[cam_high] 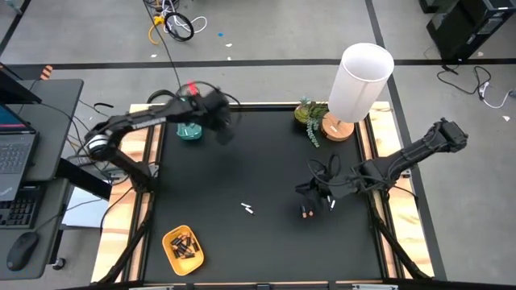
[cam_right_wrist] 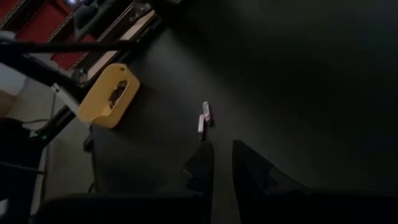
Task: Sort batteries
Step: Put the silver battery into the blue bin
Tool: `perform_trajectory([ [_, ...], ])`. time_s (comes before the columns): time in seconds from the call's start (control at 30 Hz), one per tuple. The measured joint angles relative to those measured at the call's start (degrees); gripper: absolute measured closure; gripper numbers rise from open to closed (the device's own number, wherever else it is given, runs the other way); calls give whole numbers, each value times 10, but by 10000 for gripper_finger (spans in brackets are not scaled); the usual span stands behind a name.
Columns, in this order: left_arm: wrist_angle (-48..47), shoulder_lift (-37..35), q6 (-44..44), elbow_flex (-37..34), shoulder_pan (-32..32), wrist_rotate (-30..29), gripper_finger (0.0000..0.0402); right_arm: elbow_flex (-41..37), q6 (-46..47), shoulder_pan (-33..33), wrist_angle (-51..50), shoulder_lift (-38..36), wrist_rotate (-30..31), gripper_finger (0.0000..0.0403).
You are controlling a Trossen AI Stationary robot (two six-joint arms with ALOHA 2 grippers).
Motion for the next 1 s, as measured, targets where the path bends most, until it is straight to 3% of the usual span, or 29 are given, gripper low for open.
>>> perform_trajectory([
  [0.2,-14,-56,-21,-68,132,3,371,0,3,-14,3,0,-3,357],
  [0.5,4,-73,-21,-152,295,88,371,0,19,-23,19,0,40,357],
  [0.7,36,-72,-6,-164,337,101,370,0,20,-49,39,0,43,357],
  [1.0,47,-21,9,-165,346,101,368,0,22,-63,67,0,43,357],
])
